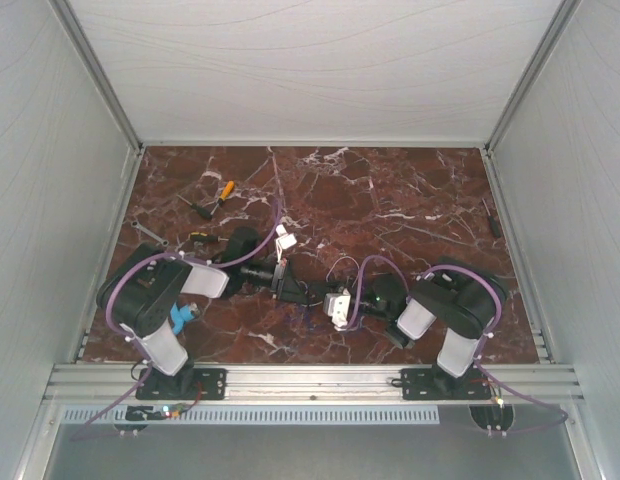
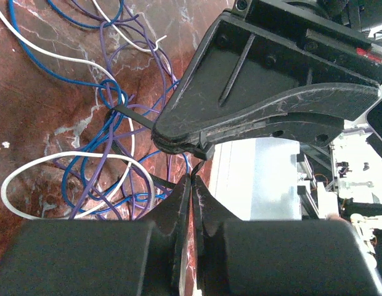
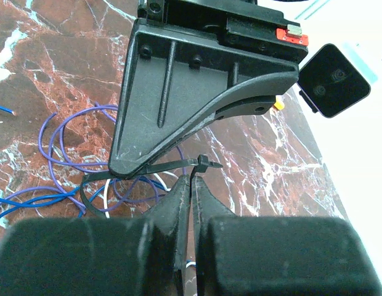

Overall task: Zip-tie the wires
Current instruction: Tie the cable at the center of the board.

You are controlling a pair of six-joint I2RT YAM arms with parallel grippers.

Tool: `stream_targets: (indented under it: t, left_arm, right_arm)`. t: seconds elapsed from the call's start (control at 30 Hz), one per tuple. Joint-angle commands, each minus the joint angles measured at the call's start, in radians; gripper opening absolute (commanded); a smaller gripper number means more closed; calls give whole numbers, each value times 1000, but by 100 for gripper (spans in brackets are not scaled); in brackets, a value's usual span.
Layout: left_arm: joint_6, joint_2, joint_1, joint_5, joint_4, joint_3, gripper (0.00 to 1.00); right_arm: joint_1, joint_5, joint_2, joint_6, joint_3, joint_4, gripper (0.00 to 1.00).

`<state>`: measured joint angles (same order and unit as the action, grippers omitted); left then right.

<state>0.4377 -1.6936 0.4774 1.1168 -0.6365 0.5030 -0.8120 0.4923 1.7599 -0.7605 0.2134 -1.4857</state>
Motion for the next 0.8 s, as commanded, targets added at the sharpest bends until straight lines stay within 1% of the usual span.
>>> stream_targets:
  t: [0.0, 0.4, 0.63, 0.77]
  left_arm:
    - [16, -5, -14, 18, -66, 49, 0]
    - [57, -26, -45, 22, -92, 58, 0]
    - [74, -20, -48, 41, -103, 72, 0]
    - [101, -12, -48, 58, -146, 63, 0]
  right_arm:
    - [-20, 12, -2, -47, -6, -123, 0]
    - [-49, -9, -1, -80, 1, -105, 0]
    - [-69, -33, 0, -126, 9, -58, 0]
    - [-78, -67, -2, -180, 14, -1, 0]
